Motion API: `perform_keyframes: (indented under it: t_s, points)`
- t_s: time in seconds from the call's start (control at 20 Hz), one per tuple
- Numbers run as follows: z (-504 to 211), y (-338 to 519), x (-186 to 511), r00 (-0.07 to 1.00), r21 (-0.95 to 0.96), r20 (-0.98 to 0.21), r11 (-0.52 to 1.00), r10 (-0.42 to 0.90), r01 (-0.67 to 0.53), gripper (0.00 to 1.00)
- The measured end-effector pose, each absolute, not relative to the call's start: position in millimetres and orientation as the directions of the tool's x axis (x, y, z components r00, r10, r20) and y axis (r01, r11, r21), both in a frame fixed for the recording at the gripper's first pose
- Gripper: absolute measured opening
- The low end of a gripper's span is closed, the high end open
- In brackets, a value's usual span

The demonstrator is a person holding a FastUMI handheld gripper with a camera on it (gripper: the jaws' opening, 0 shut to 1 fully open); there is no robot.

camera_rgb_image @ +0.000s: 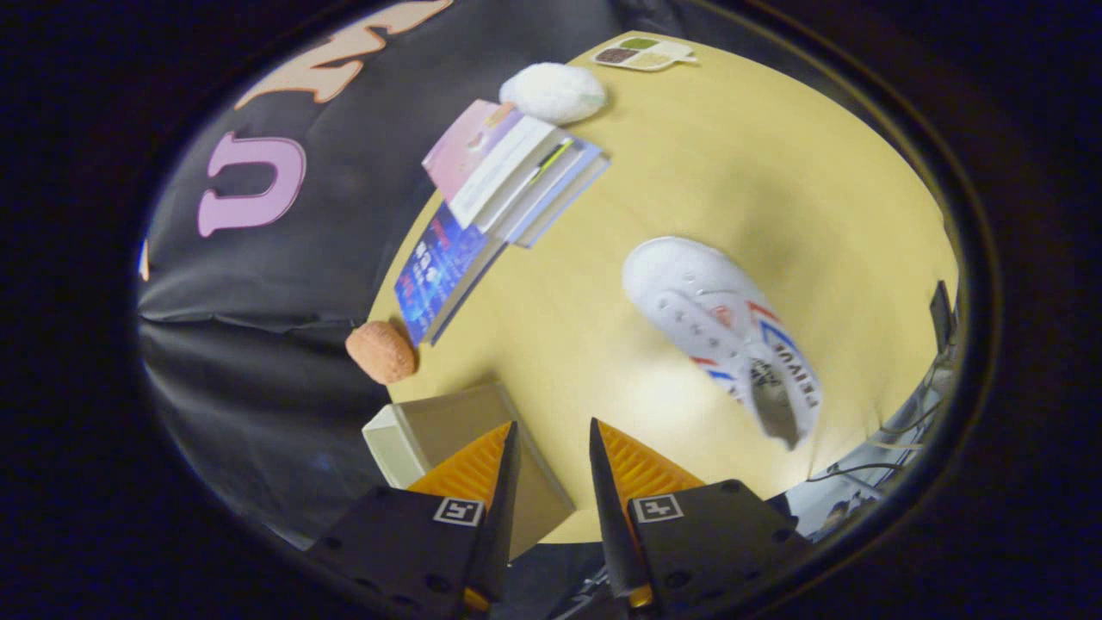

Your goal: Open the storage box then place both shoes into the box .Put the left shoe in first, then the right shoe, with the right side of both shoes facing outward in a uniform manner.

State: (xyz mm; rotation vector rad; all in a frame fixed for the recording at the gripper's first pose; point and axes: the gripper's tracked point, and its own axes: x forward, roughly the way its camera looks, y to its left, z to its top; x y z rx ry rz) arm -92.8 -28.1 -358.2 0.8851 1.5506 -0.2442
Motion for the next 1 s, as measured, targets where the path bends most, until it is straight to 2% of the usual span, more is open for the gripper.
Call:
perform_keyframes:
  t_s: [0.3,0.55,0.85,1.0]
  points:
    - [-396,-117,-136,-0.002,0.184,-0.967,0.703,0.255,0.687,0.48]
    - [-429,-155,-163,-0.055,0.090,-0.984,0.744,0.168,0.662,0.48]
    - [-450,-142,-158,0.001,0.165,-0.979,0.785,0.205,0.597,0.48]
    - [-459,-141,-162,-0.012,0.153,-0.981,0.810,0.194,0.566,0.48]
